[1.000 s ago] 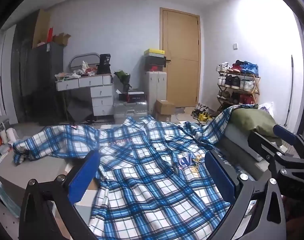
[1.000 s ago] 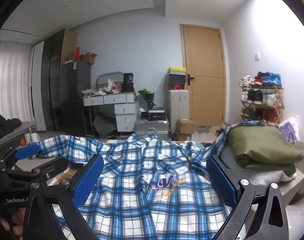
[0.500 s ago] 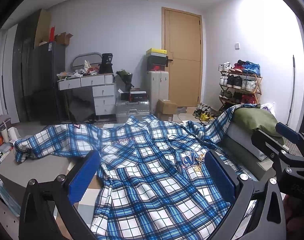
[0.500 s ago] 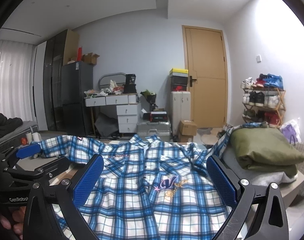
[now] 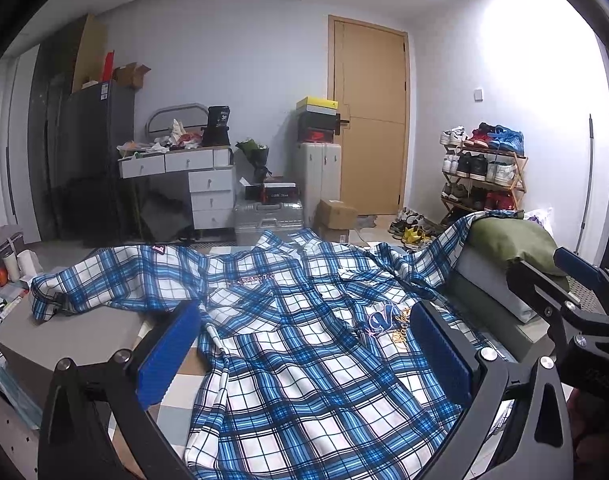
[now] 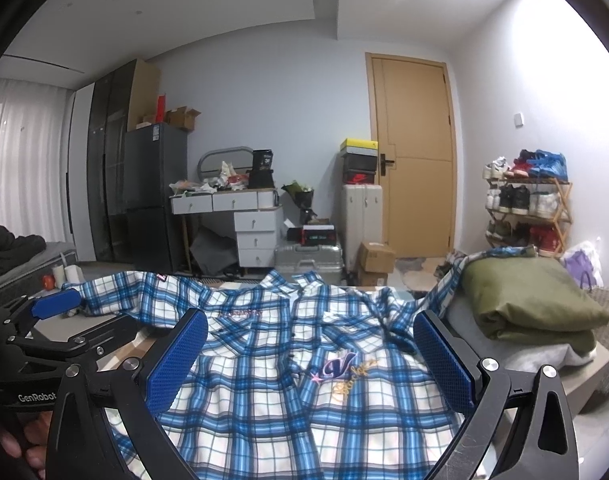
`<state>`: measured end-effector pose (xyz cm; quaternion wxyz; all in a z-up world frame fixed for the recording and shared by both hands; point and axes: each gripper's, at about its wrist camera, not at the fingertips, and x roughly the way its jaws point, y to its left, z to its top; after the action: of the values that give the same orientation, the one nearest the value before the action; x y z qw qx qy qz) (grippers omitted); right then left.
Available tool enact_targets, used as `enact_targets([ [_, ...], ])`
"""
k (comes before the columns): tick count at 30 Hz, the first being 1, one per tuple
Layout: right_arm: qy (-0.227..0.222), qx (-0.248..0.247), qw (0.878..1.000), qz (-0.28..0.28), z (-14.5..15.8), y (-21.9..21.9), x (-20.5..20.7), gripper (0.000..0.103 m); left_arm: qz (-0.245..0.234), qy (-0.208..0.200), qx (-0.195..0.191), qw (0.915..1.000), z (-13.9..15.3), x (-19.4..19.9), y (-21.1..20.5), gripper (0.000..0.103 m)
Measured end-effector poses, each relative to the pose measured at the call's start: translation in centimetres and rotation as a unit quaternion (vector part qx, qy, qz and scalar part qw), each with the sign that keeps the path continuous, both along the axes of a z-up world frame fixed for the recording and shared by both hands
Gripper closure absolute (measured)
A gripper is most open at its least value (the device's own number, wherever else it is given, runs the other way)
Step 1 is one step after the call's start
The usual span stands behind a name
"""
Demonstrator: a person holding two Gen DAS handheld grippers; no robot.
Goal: Fold large clothes
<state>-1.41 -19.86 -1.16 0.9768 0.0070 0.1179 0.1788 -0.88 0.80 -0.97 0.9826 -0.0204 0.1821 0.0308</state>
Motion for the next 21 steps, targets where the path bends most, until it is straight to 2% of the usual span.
enact_targets([
  [5, 0.013, 0.001, 1.000, 0.001, -0.31, 0.06, 0.49, 0.000, 0.001, 0.002, -0.001, 1.0000, -0.09, 0.03, 0.17, 0.001],
  [21, 0.011, -0.001, 1.000, 0.005, -0.67, 0.52, 0.09, 0.000, 0.005, 0.004, -0.001, 1.0000, -0.35, -0.08, 0.27, 0.001],
])
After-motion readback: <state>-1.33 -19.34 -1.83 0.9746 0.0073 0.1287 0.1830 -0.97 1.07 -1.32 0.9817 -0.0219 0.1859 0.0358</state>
